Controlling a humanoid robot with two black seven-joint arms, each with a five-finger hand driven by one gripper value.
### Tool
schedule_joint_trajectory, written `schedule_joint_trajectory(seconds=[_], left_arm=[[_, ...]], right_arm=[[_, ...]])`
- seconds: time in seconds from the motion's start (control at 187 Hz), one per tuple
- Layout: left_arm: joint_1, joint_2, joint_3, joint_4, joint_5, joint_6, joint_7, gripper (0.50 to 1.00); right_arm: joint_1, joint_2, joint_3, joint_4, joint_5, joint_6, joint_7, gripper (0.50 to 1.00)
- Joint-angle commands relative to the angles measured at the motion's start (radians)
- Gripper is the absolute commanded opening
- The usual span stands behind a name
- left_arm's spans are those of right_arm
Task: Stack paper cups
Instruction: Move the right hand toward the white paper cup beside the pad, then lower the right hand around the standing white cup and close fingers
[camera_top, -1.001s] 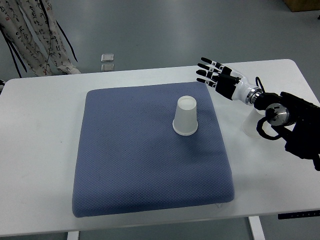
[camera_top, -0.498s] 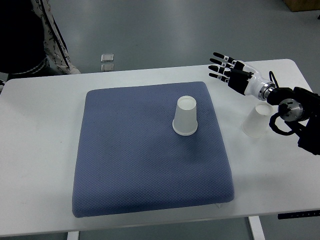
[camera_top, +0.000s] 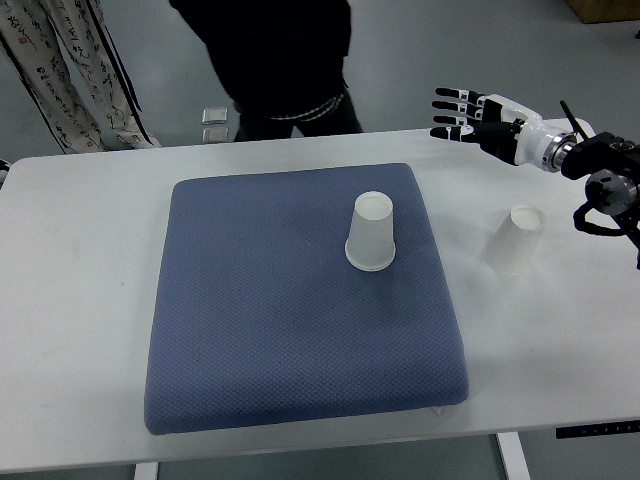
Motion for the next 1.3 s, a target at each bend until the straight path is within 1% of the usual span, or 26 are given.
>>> schedule_joint_trajectory(seconds=[0.0, 0.123, 0.209, 0.284, 0.412, 0.557, 0.659, 0.728, 0.803, 0.948, 1.296], left_arm=[[0.001, 0.000, 0.000, 0.000, 0.000, 0.000, 0.000, 1.000], [-0.001, 0.000, 0.000, 0.000, 0.000, 0.000, 0.000, 1.000], [-0.001, 0.000, 0.000, 0.000, 0.000, 0.000, 0.000, 1.000], [-0.001, 0.000, 0.000, 0.000, 0.000, 0.000, 0.000, 1.000], [-0.001, 0.000, 0.000, 0.000, 0.000, 0.000, 0.000, 1.000], [-0.001, 0.000, 0.000, 0.000, 0.000, 0.000, 0.000, 1.000], [-0.001, 0.000, 0.000, 0.000, 0.000, 0.000, 0.000, 1.000], [0.001, 0.000, 0.000, 0.000, 0.000, 0.000, 0.000, 1.000], [-0.001, 0.000, 0.000, 0.000, 0.000, 0.000, 0.000, 1.000], [-0.001, 0.000, 0.000, 0.000, 0.000, 0.000, 0.000, 1.000], [-0.001, 0.000, 0.000, 0.000, 0.000, 0.000, 0.000, 1.000]], right_arm=[[0.022, -0.017, 0.000, 0.005, -0.138, 0.004, 0.000, 0.915], [0.047, -0.041, 0.001, 0.009, -0.320, 0.029, 0.000, 0.915], [0.058, -0.064, -0.010, 0.048, -0.426, 0.033, -0.002, 0.913], [0.064, -0.101, -0.062, 0.083, -0.524, 0.032, -0.002, 0.913], [0.105, -0.138, -0.162, 0.105, -0.581, 0.035, 0.000, 0.913], [0.153, -0.230, -0.266, 0.158, -0.624, 0.046, 0.000, 0.913], [0.176, -0.247, -0.316, 0.172, -0.673, 0.055, 0.002, 0.915], [0.176, -0.251, -0.336, 0.189, -0.697, 0.073, 0.002, 0.915], [0.168, -0.260, -0.347, 0.204, -0.716, 0.075, 0.002, 0.915], [0.142, -0.251, -0.356, 0.209, -0.747, 0.056, 0.002, 0.915], [0.074, -0.244, -0.361, 0.207, -0.820, -0.048, 0.002, 0.913]])
